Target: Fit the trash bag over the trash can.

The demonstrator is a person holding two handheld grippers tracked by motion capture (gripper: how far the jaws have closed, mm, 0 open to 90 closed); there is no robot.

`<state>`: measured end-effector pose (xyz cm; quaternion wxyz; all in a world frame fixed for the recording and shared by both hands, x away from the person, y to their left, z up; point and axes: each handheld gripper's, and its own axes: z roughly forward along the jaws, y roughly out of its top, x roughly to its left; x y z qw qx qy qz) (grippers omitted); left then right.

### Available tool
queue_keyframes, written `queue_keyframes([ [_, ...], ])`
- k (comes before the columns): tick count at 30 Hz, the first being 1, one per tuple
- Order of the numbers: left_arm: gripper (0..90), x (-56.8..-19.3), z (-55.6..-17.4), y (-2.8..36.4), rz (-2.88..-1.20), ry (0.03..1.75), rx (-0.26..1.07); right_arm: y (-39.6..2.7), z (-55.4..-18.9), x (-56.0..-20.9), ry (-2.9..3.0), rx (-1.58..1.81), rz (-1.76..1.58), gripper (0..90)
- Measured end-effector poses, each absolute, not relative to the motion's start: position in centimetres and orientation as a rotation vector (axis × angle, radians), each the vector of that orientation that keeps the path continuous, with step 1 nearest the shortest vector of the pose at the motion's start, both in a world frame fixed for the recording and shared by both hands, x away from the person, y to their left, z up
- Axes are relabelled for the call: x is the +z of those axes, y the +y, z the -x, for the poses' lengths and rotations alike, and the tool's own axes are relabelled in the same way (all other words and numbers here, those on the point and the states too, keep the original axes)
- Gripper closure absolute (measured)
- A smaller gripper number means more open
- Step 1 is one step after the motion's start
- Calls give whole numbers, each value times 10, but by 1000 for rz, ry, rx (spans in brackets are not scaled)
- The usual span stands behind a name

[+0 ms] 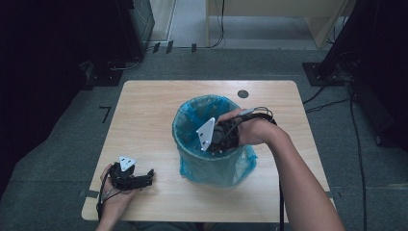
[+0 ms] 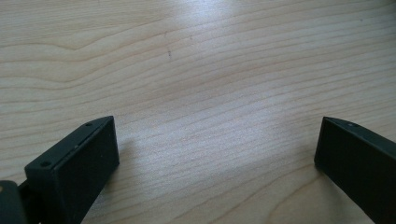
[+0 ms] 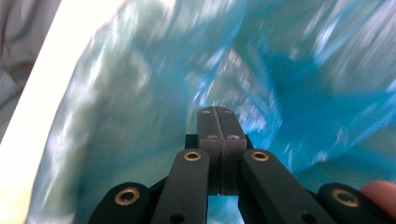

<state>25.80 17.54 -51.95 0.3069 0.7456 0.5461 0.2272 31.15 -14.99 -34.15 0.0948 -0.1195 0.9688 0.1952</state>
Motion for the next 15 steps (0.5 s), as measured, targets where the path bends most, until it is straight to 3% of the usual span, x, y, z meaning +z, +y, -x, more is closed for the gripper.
queue_keyframes([
  [5,0,-520,-258,175,-1969,1446,601,-156,-310,-346,2866,570,340,900],
  [15,0,-520,-258,175,-1967,1450,602,-179,-296,-318,2744,822,263,900],
])
